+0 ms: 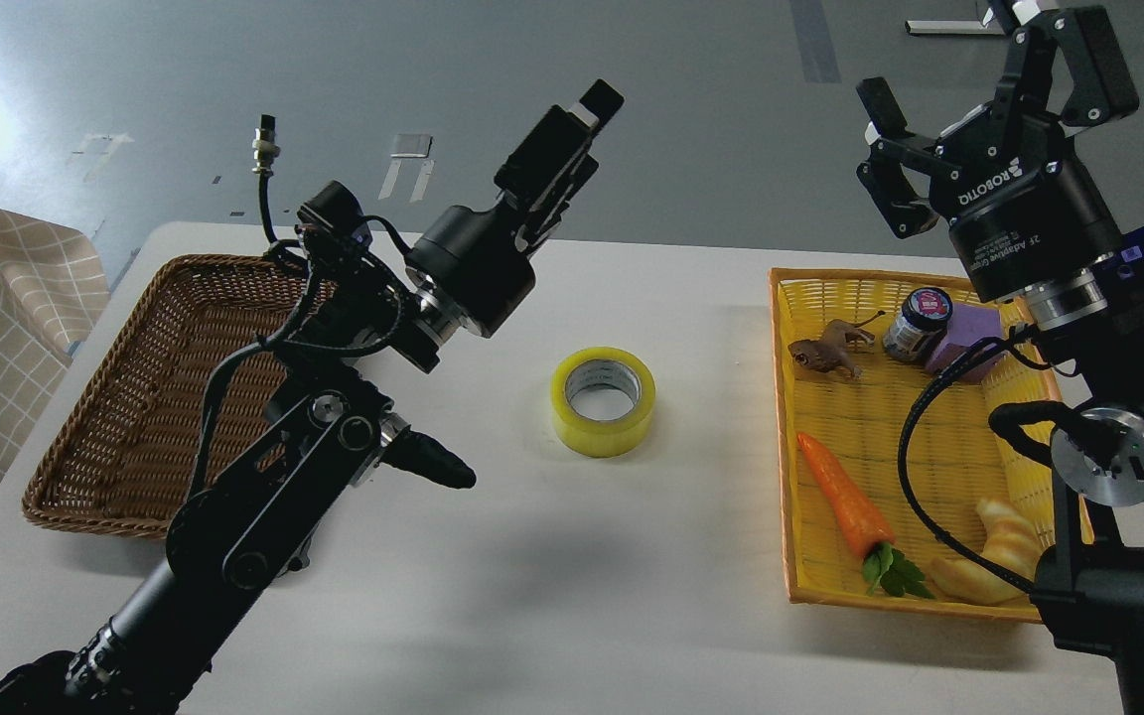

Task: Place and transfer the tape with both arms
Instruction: 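Reach the left gripper toward the tape roll on the table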

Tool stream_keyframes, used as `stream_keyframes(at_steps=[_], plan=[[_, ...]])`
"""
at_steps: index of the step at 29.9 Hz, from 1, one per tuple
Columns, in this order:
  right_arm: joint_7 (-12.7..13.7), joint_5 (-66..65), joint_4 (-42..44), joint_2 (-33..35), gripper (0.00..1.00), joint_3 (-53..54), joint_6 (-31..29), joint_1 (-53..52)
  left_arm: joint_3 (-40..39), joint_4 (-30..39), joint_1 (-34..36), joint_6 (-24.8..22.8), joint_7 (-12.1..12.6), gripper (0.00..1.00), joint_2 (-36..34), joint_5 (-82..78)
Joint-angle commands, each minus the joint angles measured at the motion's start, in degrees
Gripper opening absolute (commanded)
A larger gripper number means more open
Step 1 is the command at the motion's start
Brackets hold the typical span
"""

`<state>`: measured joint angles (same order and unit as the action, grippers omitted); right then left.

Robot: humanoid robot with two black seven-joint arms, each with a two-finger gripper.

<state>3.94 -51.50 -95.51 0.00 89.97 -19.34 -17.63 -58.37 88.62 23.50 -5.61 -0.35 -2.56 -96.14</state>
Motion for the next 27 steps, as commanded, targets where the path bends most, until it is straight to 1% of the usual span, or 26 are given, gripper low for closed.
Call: stream_keyframes(at_steps=[1,2,3,4,5,8,10,14,17,21,23,27], plan=[[0.0,0.0,-0.2,0.0,1.00,0.3,0.0,0.0,0.7,-1.1,0.0,0.2,3.2,0.98,1.2,-11.7],[0.0,0.0,-0.2,0.0,1.00,0.7,0.0,0.0,0.9,-1.9,0.0,0.2,5.3,0.98,1.9,-15.8],[0.0,0.0,-0.2,0.0,1.00,1.1,0.0,0.0,1.1,-2.8,-0.2,0.2,8.1,0.97,2.6,-18.9],[0.0,0.0,-0.2,0.0,1.00,1.2,0.0,-0.1,1.3,-3.3,-0.2,0.2,9.6,0.97,2.6,-19.9],[0.0,0.1,-0.3,0.0,1.00,1.3,0.0,-0.1,2.4,-4.1,0.0,0.2,12.4,0.96,2.6,-21.2],[0.0,0.1,-0.5,0.0,1.00,1.8,-0.1,-0.1,4.5,-5.8,0.4,0.2,15.6,0.95,2.6,-21.5],[0.0,0.1,-0.5,0.0,1.00,2.1,-0.2,-0.2,6.2,-7.3,1.2,0.1,15.7,0.95,2.2,-21.8],[0.0,0.2,-0.5,0.0,1.00,2.8,-1.1,-0.2,9.7,-11.4,2.4,0.2,15.8,0.95,2.1,-28.9],[0.0,0.4,-0.3,0.0,1.00,2.9,-1.2,-0.3,9.9,-15.1,2.6,0.1,15.7,0.95,2.2,-28.9],[0.0,0.5,-0.3,0.0,1.00,3.4,-1.2,-0.2,11.1,-16.7,2.8,0.1,15.8,0.95,2.0,-28.9],[0.0,1.1,-0.5,0.0,1.00,3.8,-1.2,-0.2,14.1,-19.7,4.5,0.1,15.8,0.95,0.7,-28.9],[0.0,1.7,-0.3,0.0,1.00,5.0,-1.3,-0.2,16.3,-21.6,6.0,0.2,15.8,0.95,-2.4,-28.9]])
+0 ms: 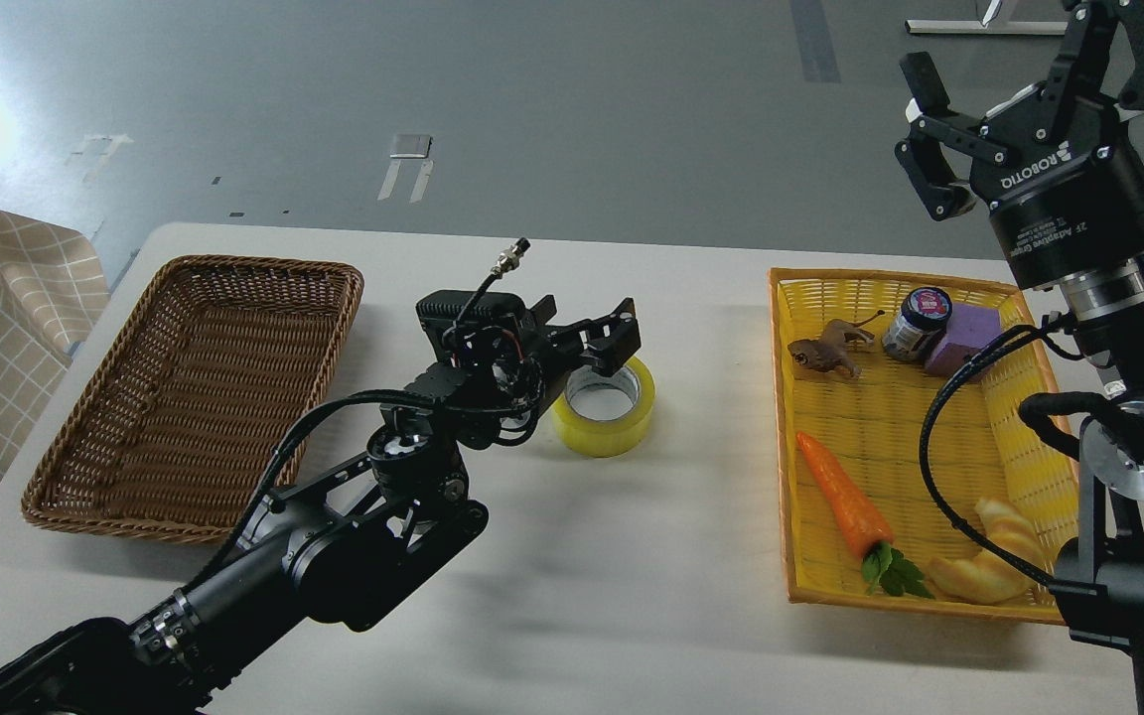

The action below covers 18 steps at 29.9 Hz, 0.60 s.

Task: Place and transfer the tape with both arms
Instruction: 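Reach the left gripper toward the tape roll on the table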

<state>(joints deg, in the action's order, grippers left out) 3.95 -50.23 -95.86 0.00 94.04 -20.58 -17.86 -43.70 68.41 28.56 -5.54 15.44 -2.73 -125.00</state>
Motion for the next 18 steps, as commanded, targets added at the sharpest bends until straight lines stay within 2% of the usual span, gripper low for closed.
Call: stream_keyframes(at_steps=[1,4,18], plan=[[0.0,0.4,0.2,0.0,1.00,1.1,-0.1,0.0,2.6,-1.4,1.1,0.1,0.0,0.95,-3.0,0.0],[0.0,0.4,0.3,0.0,1.00,1.2,-0.1,0.1,4.9,-1.6,1.2,0.2,0.1,0.96,-3.4,0.0],[0.0,0.5,0.2,0.0,1.00,1.3,0.0,0.1,6.4,-5.3,1.0,0.5,0.0,0.96,-1.8,0.0]])
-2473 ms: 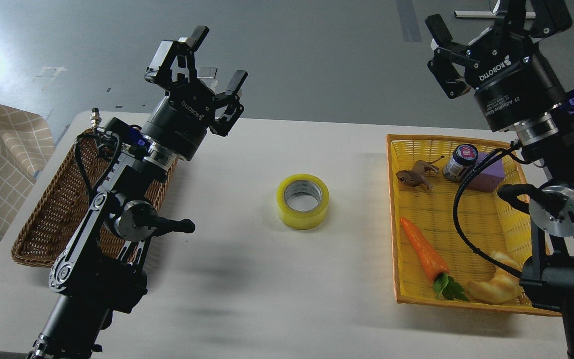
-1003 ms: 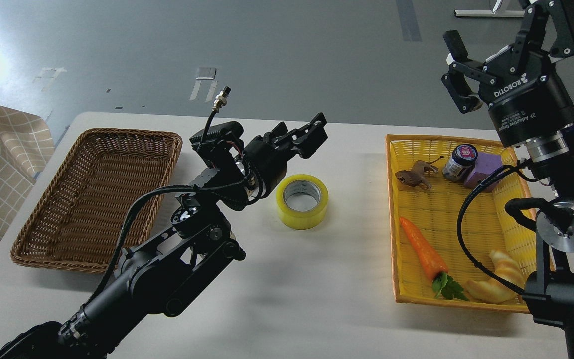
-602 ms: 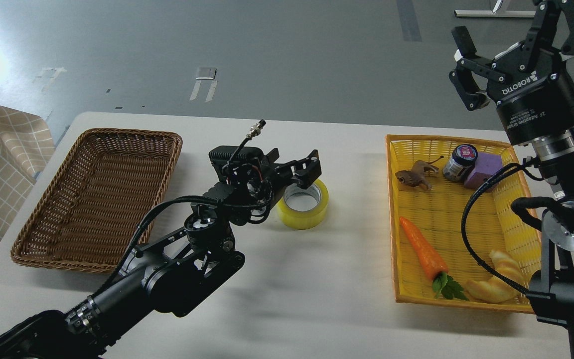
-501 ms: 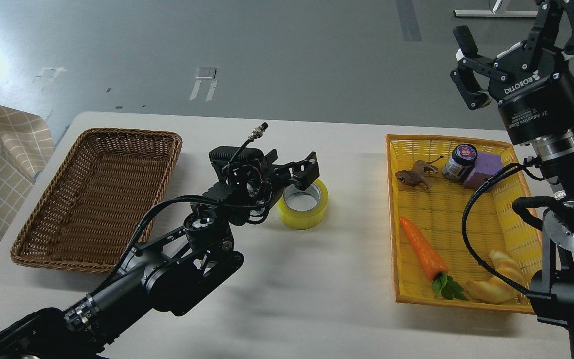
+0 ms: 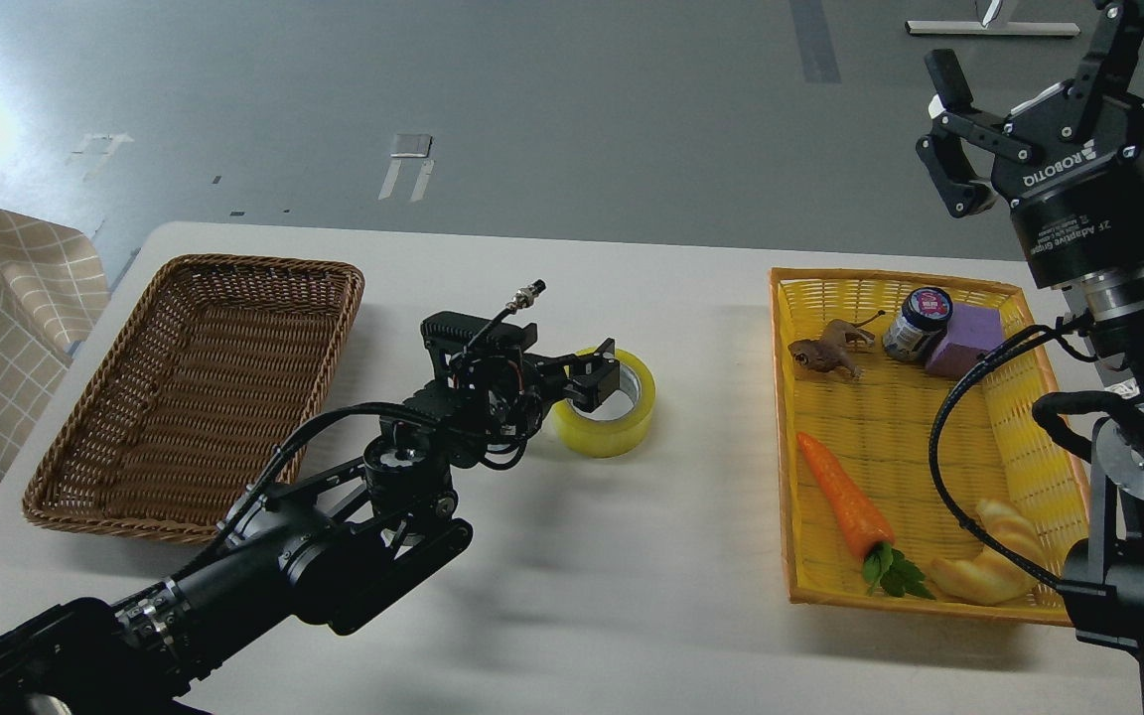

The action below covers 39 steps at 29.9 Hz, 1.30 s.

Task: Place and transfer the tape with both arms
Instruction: 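Reach the left gripper toward the tape roll on the table, then close the left gripper on the tape roll's rim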

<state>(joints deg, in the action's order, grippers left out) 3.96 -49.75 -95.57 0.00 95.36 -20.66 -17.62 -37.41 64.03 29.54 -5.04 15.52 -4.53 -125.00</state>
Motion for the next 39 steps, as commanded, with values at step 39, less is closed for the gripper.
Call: stream_keyframes(at_steps=[39], plan=[[0.0,0.0,-0.1,0.0,1.00,1.9,0.0,1.0,5.2,-9.3,2.5,3.4,-3.8,0.77,0.7,0.0]])
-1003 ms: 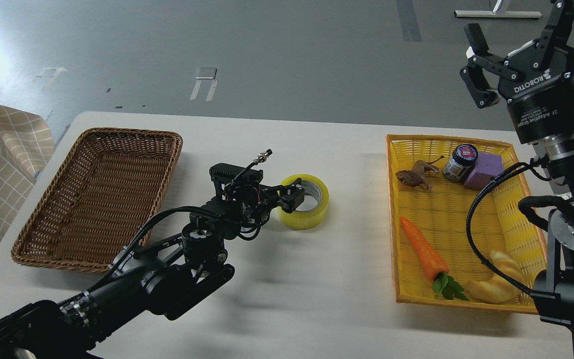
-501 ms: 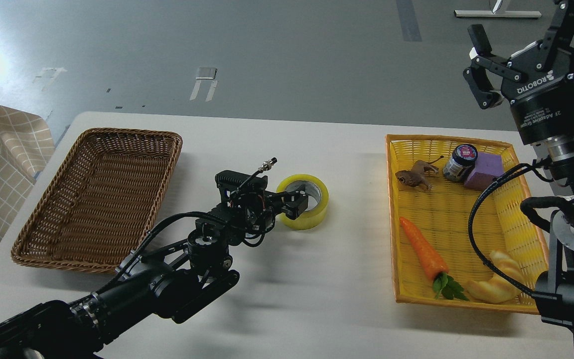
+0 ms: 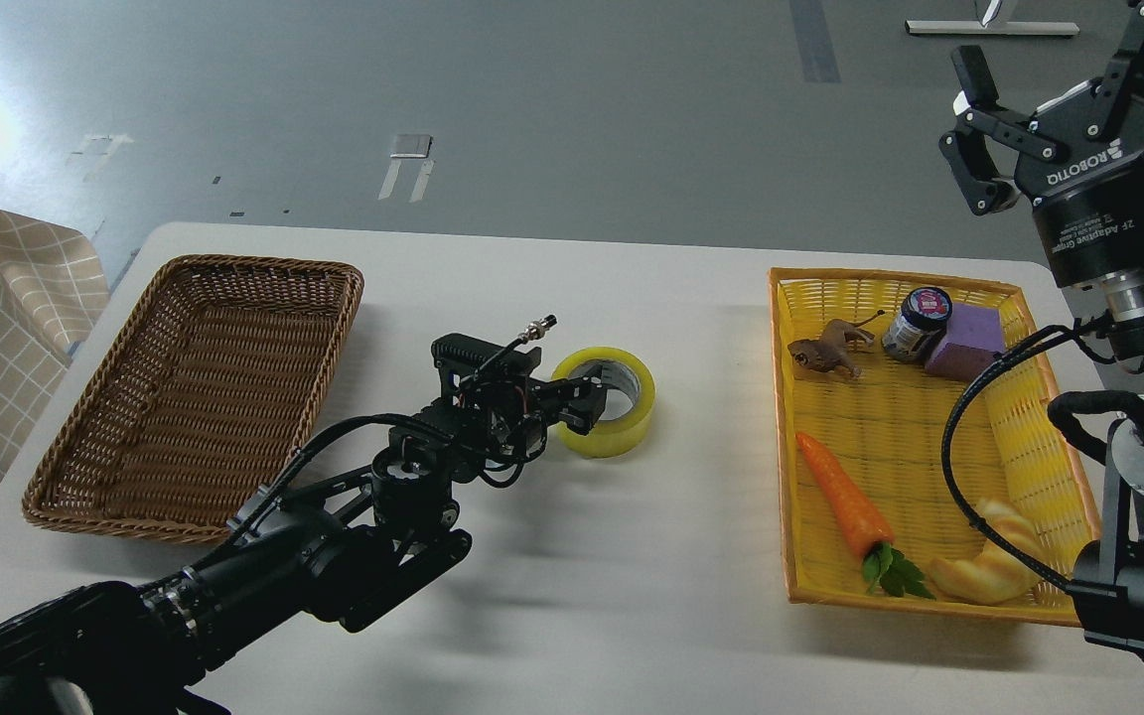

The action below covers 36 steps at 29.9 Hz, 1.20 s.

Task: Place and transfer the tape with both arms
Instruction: 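Close the left gripper on the tape roll's rim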

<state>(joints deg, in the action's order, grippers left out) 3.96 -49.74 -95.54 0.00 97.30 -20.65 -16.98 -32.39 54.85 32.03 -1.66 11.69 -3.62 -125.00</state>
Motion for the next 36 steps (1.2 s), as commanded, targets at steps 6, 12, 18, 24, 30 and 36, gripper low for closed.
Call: stream_keyframes(at_steps=[6,12,18,24,30,36], plan=[[0.0,0.0,0.0,0.0,1.00,0.3,0.0,2.2,0.2,-0.2,-0.1,0.0,-0.3,0.77,-0.2,0.0],[0.0,0.0,0.0,0.0,1.00,0.5,0.1,2.7,0.2,-0.1,0.1,-0.9,-1.4,0.73,-0.3,0.0],[0.0,0.0,0.0,0.0,1.00,0.5,0.2,2.7,0.2,-0.1,0.2,-2.1,-1.3,0.50,-0.3,0.0],[0.0,0.0,-0.1,0.0,1.00,0.4,0.2,2.6,0.2,-0.1,0.2,-2.5,-1.3,0.44,-0.3,0.0],[0.0,-0.1,0.0,0.0,1.00,0.4,0.2,2.0,1.4,-0.1,0.2,-2.9,-1.4,0.40,-0.4,0.0],[0.1,-0.1,0.1,0.0,1.00,0.4,0.4,2.0,2.3,0.1,0.9,-3.6,-1.4,0.33,-0.4,0.0]])
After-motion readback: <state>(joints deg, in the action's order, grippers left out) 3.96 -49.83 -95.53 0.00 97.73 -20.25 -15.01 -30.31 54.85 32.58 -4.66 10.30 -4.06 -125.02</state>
